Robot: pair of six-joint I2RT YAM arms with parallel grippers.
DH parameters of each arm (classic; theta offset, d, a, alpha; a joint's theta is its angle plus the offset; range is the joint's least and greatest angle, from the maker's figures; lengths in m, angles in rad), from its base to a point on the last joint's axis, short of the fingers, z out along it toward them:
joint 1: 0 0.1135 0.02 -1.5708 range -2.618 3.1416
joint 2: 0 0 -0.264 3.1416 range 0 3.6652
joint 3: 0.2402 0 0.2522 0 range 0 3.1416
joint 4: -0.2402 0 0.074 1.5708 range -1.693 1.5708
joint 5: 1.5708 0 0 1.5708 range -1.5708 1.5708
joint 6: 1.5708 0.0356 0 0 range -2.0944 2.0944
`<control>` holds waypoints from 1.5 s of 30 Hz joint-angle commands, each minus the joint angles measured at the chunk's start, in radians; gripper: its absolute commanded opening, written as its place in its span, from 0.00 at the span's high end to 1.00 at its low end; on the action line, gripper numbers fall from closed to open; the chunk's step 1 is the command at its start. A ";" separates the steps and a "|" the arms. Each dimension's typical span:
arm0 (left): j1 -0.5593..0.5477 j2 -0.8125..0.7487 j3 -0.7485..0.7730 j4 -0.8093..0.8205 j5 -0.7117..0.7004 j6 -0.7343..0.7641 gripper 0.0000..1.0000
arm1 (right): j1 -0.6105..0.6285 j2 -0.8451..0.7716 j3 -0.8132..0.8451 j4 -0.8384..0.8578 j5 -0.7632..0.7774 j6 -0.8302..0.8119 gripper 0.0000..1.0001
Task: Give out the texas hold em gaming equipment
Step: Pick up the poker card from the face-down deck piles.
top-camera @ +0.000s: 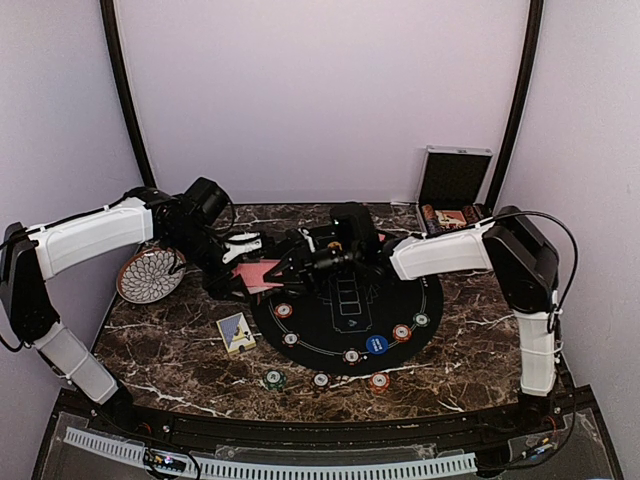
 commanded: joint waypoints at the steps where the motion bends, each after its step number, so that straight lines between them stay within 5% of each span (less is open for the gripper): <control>1: 0.004 -0.030 -0.012 -0.018 -0.004 0.004 1.00 | -0.012 -0.058 -0.002 -0.024 -0.009 -0.050 0.78; 25: 0.005 -0.034 -0.017 -0.019 -0.002 0.007 1.00 | -0.039 -0.087 -0.015 -0.065 -0.007 -0.078 0.74; 45: 0.004 -0.035 -0.019 -0.020 -0.002 0.009 1.00 | -0.056 -0.129 -0.032 -0.125 0.003 -0.104 0.98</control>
